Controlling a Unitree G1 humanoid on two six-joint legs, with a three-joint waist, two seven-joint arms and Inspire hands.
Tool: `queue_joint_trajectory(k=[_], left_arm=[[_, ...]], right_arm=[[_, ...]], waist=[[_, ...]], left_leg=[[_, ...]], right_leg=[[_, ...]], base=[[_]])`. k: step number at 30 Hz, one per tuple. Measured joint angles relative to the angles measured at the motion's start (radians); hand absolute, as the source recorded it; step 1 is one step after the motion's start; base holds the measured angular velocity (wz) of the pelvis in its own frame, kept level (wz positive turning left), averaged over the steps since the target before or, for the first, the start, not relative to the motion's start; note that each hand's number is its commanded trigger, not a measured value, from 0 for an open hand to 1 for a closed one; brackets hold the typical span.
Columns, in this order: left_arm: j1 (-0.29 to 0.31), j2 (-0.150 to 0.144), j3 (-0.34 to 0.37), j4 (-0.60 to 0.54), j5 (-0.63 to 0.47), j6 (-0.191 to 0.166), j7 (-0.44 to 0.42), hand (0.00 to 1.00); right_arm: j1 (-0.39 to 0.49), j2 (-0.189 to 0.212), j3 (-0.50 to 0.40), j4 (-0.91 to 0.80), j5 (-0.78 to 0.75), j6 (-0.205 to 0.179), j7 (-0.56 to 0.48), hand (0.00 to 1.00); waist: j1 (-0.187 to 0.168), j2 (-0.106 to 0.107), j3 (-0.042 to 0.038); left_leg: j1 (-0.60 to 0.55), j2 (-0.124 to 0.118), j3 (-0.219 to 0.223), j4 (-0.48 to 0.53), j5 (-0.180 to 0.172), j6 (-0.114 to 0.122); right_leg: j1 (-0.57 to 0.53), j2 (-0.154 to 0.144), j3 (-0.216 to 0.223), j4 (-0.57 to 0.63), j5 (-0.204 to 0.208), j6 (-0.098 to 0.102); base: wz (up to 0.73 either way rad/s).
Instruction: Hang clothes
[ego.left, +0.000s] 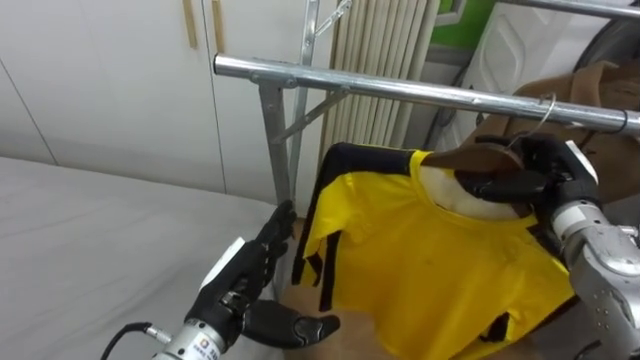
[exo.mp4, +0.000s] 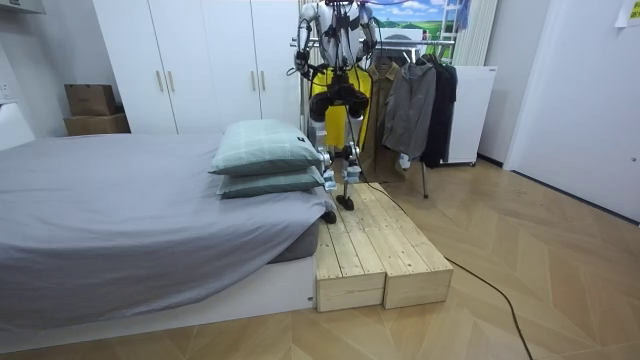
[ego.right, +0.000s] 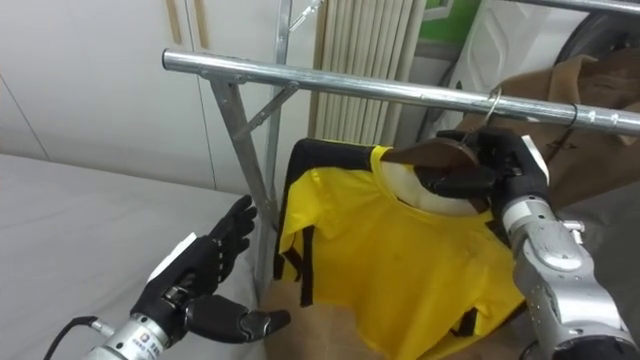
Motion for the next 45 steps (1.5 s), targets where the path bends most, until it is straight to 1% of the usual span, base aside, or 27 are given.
queue_joint_trajectory(k=[2,6,9,17,25,26,27,31,37,40,45], left_arm=[[-0.001,-0.002,0.002,-0.001,0.000,0.001,-0.002,0.00],[-0.001,0.001,0.000,-0.001,-0.001,0.004,-0.004,0.00],[0.000,0.007,0.000,-0.001,-0.001,0.018,-0.004,0.00],[0.000,0.010,0.000,-0.001,-0.001,0.047,-0.009,0.00],[0.000,0.009,0.000,-0.002,-0.001,0.069,-0.012,0.00],[0.000,0.008,0.000,-0.004,-0.001,0.069,-0.012,0.00],[0.000,0.008,0.000,-0.005,-0.001,0.069,-0.012,0.00],[0.000,0.008,0.000,-0.020,-0.001,0.070,-0.012,0.00],[0.000,0.008,0.000,-0.029,-0.001,0.071,-0.012,0.00],[0.000,0.009,0.000,-0.029,0.000,0.075,-0.012,0.00],[0.000,0.010,0.000,-0.029,0.000,0.081,-0.012,0.00]], right_arm=[[0.000,0.000,-0.006,0.039,0.004,0.001,0.003,0.00],[-0.044,-0.003,-0.033,0.156,0.046,-0.003,0.014,0.00],[-0.066,-0.004,-0.040,0.206,0.057,-0.005,0.030,0.00],[-0.076,-0.004,-0.043,0.243,0.081,-0.005,0.056,0.00],[-0.080,-0.003,-0.075,0.287,0.078,-0.005,0.096,0.00],[-0.080,-0.003,-0.081,0.295,0.078,-0.005,0.099,0.36],[-0.080,-0.003,-0.090,0.298,0.078,-0.005,0.104,1.00],[-0.080,-0.003,-0.107,0.305,0.078,-0.004,0.114,1.00],[-0.080,-0.003,-0.108,0.312,0.068,-0.004,0.117,1.00],[-0.081,-0.003,-0.108,0.325,0.034,-0.004,0.116,1.00],[-0.081,-0.003,-0.109,0.338,0.007,-0.001,0.111,1.00]], waist=[[0.008,0.000,0.0000],[0.008,0.000,0.0003],[0.008,0.000,0.0003],[0.002,0.000,0.0003],[0.002,0.000,0.0001],[0.002,0.000,0.0000],[0.002,0.000,0.0000],[0.002,0.000,0.0000],[0.002,-0.001,-0.0003],[0.004,-0.009,-0.0005],[0.005,-0.029,-0.0015]], left_leg=[[0.000,0.000,0.000,0.000,0.000,0.000],[-0.002,-0.001,-0.015,0.001,0.000,0.000],[-0.003,-0.001,-0.014,0.001,0.000,0.000],[-0.001,-0.002,-0.019,0.000,0.000,0.000],[0.001,-0.003,-0.028,0.001,0.000,0.000],[0.001,-0.003,-0.028,0.001,0.000,0.000],[0.001,-0.003,-0.028,0.001,0.000,0.000],[0.001,-0.003,-0.028,0.001,0.000,0.000],[0.001,-0.003,-0.031,0.001,0.000,0.000],[0.001,-0.003,-0.031,0.001,0.000,0.000],[0.001,-0.003,-0.031,0.002,0.000,0.000]], right_leg=[[0.000,-0.001,-0.005,0.000,0.000,0.000],[0.011,-0.007,-0.030,-0.012,0.000,0.000],[0.012,-0.010,-0.038,-0.012,0.000,0.001],[0.020,-0.013,-0.050,-0.015,-0.001,0.002],[0.024,-0.014,-0.055,-0.015,-0.001,0.002],[0.024,-0.015,-0.055,-0.015,-0.001,0.002],[0.024,-0.015,-0.055,-0.015,-0.001,0.002],[0.024,-0.015,-0.055,-0.015,-0.001,0.002],[0.026,-0.015,-0.055,-0.015,-0.001,0.002],[0.026,-0.015,-0.055,-0.015,-0.001,0.002],[0.026,-0.015,-0.057,-0.015,-0.001,0.002]], base=[[0.04],[0.16],[0.09],[0.04],[0.01],[0.00],[0.00],[0.00],[0.00],[0.00],[0.00]])
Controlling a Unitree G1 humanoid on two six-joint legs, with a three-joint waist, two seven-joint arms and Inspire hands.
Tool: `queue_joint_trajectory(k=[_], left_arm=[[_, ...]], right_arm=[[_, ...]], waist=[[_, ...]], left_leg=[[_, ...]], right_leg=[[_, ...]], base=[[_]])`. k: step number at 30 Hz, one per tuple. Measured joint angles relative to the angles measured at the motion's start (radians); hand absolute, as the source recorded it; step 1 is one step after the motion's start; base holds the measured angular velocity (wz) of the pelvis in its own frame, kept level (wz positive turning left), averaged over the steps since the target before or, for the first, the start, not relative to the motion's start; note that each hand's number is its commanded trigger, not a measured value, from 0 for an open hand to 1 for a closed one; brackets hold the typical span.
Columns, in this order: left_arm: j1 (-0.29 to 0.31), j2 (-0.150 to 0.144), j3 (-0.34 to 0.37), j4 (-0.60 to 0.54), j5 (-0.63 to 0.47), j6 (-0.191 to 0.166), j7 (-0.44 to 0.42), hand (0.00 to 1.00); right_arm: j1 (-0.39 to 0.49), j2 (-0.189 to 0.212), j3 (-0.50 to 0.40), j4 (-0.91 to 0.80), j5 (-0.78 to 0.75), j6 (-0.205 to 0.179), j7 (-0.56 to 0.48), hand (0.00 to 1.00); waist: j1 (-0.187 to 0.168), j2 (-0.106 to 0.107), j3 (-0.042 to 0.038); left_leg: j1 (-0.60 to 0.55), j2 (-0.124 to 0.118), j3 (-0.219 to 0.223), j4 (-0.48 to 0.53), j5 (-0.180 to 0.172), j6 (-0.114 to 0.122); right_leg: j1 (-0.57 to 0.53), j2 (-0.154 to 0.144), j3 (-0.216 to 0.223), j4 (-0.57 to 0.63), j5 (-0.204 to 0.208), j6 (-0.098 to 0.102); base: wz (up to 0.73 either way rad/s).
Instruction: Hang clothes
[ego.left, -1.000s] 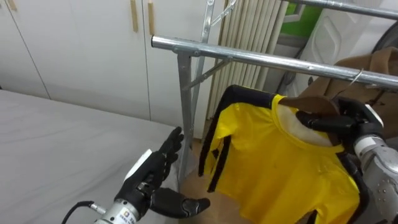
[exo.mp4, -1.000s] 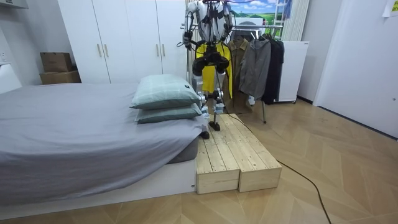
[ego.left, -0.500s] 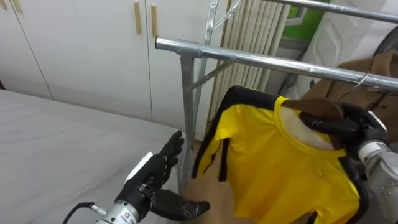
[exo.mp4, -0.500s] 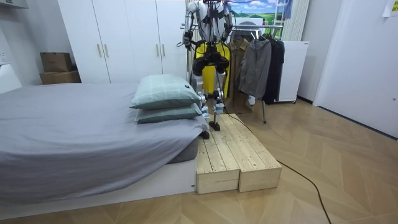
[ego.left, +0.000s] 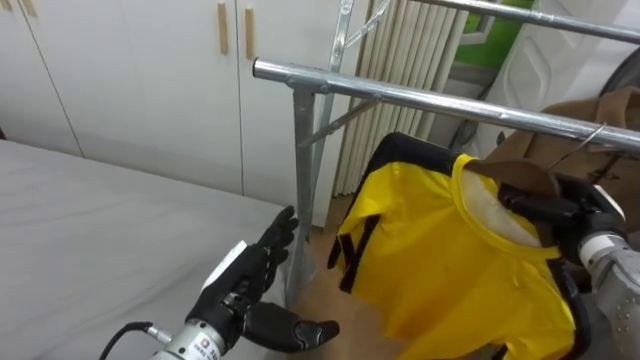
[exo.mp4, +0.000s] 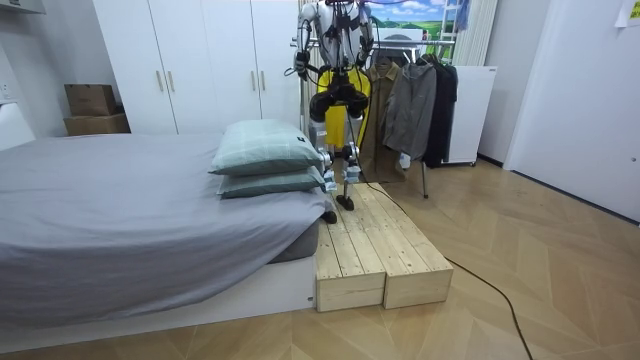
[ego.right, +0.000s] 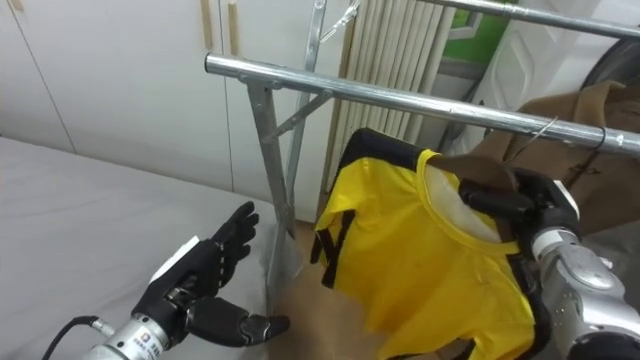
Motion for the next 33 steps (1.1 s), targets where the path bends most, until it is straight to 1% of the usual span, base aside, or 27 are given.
queue_joint_trajectory(k=[3,15,16,17,28,33], left_arm=[[0.000,0.000,0.000,0.000,0.000,0.000,0.000,0.00],[0.007,0.001,0.000,0.000,0.000,0.007,0.000,0.00],[0.007,0.001,0.000,0.000,0.000,0.007,0.000,0.00],[0.007,0.001,0.000,0.000,0.000,0.007,0.000,0.00],[0.007,0.002,0.000,0.000,0.000,0.007,-0.003,0.00],[0.007,0.011,0.000,0.000,0.001,0.007,-0.021,0.00]], right_arm=[[0.000,0.000,0.000,0.006,-0.010,0.002,-0.001,1.00],[0.000,0.000,0.000,0.006,-0.020,0.005,0.001,1.00],[0.000,0.000,0.000,0.006,-0.020,0.005,0.000,0.28],[0.000,0.000,0.000,0.006,-0.020,0.005,0.000,0.00],[0.001,0.000,-0.019,0.033,-0.022,0.006,0.005,0.00],[0.033,0.001,0.013,0.079,-0.068,0.045,0.024,0.00]], waist=[[0.000,-0.004,-0.0013],[0.004,-0.004,-0.0013],[0.004,-0.004,-0.0013],[0.004,-0.004,-0.0014],[-0.003,-0.003,-0.0003],[-0.002,-0.002,0.0003]], left_leg=[[0.000,0.000,0.000,0.000,0.000,0.000],[0.000,0.000,0.000,0.000,0.000,0.000],[0.000,0.000,0.000,0.000,0.000,0.000],[-0.001,0.000,0.000,0.000,0.000,0.000],[0.003,0.001,-0.001,0.000,0.000,0.000],[0.004,0.000,0.000,0.000,0.000,0.000]], right_leg=[[0.000,0.000,0.000,0.000,0.000,0.000],[0.001,0.000,-0.003,-0.002,0.000,0.000],[0.001,0.000,-0.003,-0.002,0.000,0.000],[0.001,0.000,-0.003,-0.002,0.000,0.000],[0.004,0.000,-0.003,-0.002,0.000,0.000],[0.003,0.000,-0.001,0.000,0.000,0.000]], base=[[0.00],[0.00],[0.00],[0.00],[0.00],[-0.01]])
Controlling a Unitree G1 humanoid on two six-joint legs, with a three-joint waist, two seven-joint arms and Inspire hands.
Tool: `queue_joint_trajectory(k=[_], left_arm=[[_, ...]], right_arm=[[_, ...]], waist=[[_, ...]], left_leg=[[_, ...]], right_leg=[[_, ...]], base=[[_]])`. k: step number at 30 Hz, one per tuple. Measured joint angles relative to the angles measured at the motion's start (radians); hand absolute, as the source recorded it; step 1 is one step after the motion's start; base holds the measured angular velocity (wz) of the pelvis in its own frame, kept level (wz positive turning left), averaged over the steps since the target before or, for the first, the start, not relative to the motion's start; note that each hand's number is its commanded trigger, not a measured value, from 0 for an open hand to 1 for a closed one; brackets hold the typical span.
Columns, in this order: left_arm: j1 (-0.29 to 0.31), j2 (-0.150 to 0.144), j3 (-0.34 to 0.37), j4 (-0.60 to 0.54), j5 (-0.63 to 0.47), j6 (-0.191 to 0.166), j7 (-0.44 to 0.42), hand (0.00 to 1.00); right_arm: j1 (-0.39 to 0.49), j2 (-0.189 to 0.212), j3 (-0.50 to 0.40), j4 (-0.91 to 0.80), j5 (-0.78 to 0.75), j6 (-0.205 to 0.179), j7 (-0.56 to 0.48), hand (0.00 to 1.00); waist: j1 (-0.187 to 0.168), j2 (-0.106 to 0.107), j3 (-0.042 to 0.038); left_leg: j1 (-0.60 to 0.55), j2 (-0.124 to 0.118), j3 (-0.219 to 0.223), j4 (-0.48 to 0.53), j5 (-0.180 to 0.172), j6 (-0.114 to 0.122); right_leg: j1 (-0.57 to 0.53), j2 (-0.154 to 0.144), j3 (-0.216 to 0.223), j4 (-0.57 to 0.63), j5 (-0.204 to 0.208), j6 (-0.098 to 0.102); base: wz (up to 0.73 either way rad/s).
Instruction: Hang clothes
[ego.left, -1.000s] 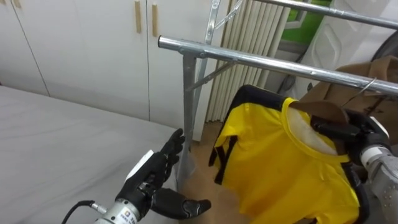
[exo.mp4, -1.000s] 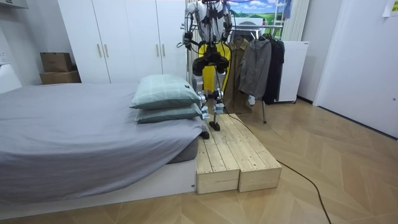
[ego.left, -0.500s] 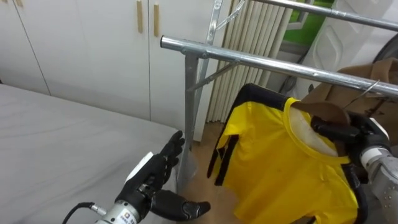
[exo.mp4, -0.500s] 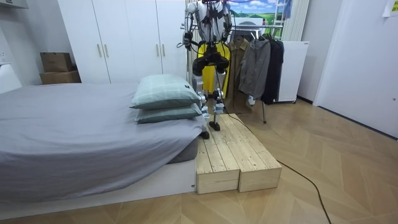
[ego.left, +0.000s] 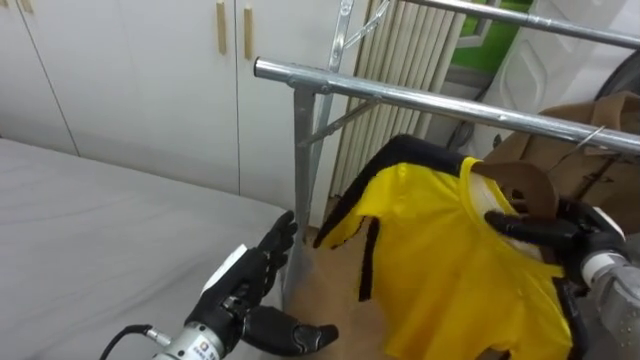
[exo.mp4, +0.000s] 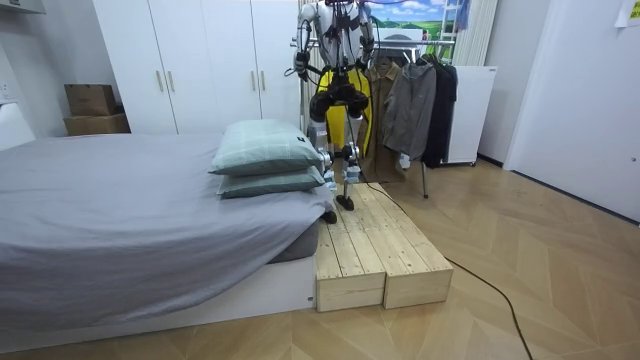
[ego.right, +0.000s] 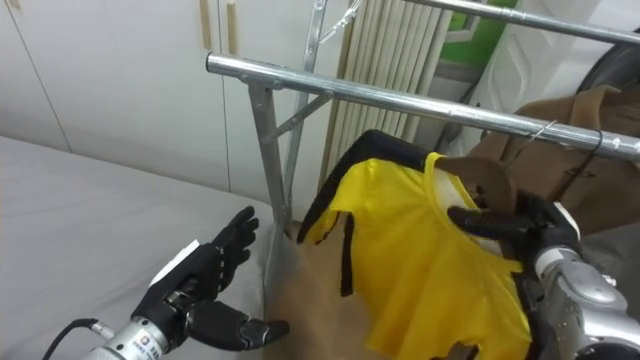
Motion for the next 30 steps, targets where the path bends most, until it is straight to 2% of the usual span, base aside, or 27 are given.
queue_joint_trajectory(k=[30], left_arm=[[0.000,0.010,0.000,0.002,0.000,-0.001,-0.022,0.00]], right_arm=[[0.003,0.000,0.010,0.007,-0.025,0.003,0.023,0.00]], waist=[[-0.002,0.001,0.0023]], left_leg=[[0.007,0.000,0.000,0.000,0.000,0.000]], right_leg=[[0.005,0.001,0.004,0.001,0.000,0.000]], base=[[0.00]])
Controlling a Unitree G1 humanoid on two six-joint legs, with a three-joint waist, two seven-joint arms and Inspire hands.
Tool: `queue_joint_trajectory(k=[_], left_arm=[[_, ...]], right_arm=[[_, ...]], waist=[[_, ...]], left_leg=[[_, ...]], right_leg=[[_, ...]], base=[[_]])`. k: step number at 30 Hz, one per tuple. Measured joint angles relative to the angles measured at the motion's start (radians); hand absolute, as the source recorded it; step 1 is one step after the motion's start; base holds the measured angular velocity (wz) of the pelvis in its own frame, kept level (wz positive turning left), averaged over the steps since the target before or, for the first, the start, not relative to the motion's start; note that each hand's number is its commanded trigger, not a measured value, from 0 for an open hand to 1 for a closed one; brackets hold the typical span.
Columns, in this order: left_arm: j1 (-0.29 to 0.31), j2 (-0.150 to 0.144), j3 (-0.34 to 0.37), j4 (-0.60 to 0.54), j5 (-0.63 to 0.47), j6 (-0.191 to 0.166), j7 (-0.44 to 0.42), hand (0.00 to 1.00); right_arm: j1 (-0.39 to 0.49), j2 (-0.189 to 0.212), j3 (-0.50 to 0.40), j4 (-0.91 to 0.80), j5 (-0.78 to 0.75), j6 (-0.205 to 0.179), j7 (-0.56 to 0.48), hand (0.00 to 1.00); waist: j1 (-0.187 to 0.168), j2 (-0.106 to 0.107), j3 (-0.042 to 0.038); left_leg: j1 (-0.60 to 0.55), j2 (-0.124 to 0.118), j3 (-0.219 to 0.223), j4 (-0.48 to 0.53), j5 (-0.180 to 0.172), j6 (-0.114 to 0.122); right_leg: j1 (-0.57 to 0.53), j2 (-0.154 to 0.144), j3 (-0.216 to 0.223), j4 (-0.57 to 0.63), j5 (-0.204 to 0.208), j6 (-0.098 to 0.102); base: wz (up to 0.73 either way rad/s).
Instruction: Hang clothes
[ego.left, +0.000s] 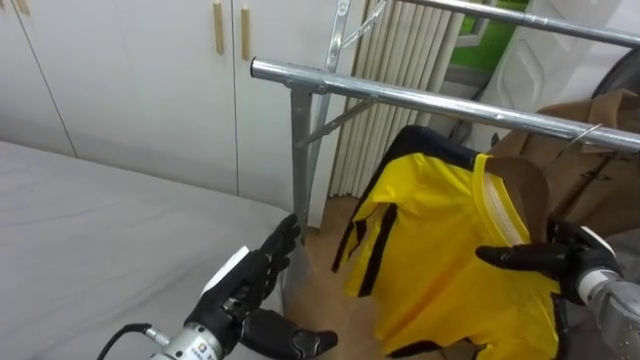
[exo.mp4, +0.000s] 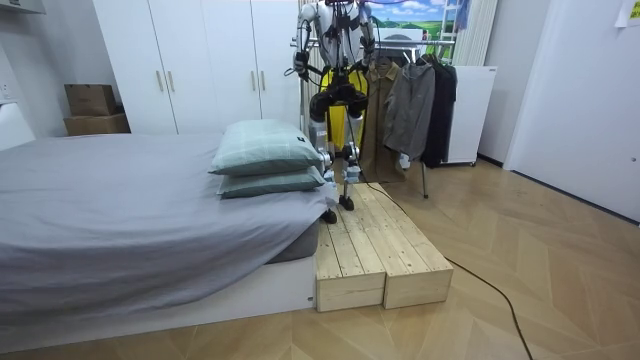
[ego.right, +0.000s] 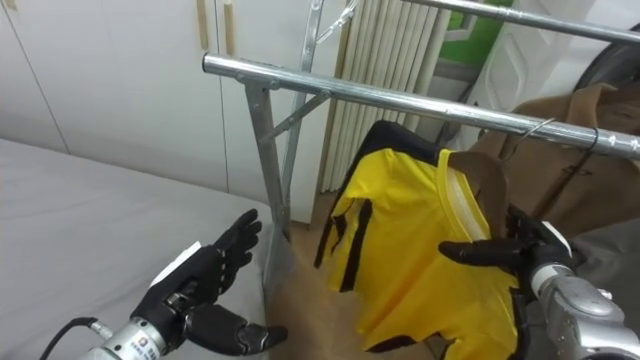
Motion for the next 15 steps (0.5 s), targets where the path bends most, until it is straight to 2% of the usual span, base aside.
queue_joint_trajectory(k=[13,15], left_arm=[[0.000,0.000,0.001,0.015,0.001,-0.018,0.000,0.00],[0.002,-0.001,0.006,0.016,0.001,-0.026,0.000,0.00]], right_arm=[[-0.015,-0.004,0.018,-0.047,0.001,0.000,-0.031,0.00],[-0.021,-0.019,0.016,-0.098,-0.043,0.000,-0.037,0.00]], waist=[[0.011,0.000,0.0002],[0.006,0.000,-0.0001]], left_leg=[[-0.017,-0.002,0.013,0.000,0.000,0.000],[-0.027,-0.003,0.022,0.001,0.000,0.000]], right_leg=[[-0.031,0.001,0.015,0.017,-0.001,0.000],[-0.046,0.002,0.025,0.021,-0.001,0.001]], base=[[-0.03],[-0.13]])
